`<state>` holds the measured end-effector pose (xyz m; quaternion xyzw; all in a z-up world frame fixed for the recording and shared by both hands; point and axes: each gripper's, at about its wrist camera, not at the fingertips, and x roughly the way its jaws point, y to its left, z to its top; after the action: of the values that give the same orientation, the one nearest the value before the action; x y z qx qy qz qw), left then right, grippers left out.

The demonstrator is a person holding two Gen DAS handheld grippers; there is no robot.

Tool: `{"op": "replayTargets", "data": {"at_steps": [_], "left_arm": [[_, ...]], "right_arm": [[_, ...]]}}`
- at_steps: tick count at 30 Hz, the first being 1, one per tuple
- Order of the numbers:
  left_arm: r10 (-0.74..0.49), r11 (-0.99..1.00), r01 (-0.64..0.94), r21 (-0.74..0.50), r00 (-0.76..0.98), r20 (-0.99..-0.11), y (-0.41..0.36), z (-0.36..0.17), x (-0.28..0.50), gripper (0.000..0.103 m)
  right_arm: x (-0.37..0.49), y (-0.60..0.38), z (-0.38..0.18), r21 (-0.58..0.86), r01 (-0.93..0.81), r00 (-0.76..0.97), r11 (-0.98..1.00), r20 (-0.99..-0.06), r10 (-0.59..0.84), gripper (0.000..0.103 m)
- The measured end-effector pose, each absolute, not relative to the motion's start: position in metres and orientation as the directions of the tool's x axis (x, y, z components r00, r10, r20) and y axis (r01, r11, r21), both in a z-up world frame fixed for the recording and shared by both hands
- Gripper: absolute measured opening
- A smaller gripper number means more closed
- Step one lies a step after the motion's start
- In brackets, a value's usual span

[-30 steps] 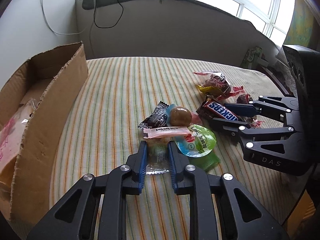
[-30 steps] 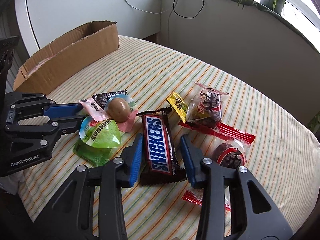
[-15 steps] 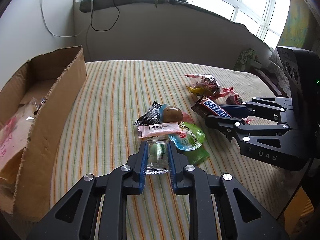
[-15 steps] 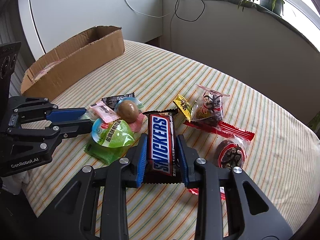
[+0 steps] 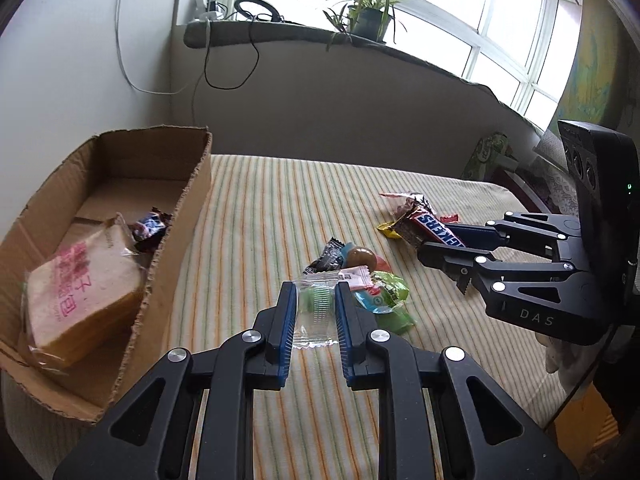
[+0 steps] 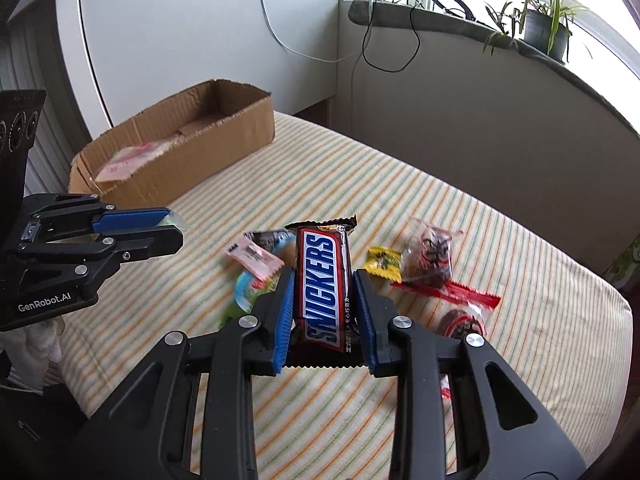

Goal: Organize snacks
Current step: 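Carry the clear packet and Snickers bar over the box with both tools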

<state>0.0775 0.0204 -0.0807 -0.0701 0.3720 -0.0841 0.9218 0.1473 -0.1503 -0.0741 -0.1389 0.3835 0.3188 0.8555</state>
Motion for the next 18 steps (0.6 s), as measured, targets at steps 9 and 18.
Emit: {"op": "replayTargets", "data": {"at_steps": [9, 18], "left_arm": [[-0.164, 0.979, 0.045, -0.201, 0.759, -0.63, 0.064, -0.059, 0.067, 0.018], [-0.096, 0.98, -0.03, -0.197, 0.794, -0.6, 0.111, -0.045, 0.061, 0.018]], "right_arm": [[0.155, -0.107, -0.046, 0.002, -0.687, 0.507, 0.727, -0.716, 0.48, 0.03], [0.165, -0.051, -0.022, -0.002, -0.725, 0.498, 0.689, -0.693, 0.521, 0.03]]}}
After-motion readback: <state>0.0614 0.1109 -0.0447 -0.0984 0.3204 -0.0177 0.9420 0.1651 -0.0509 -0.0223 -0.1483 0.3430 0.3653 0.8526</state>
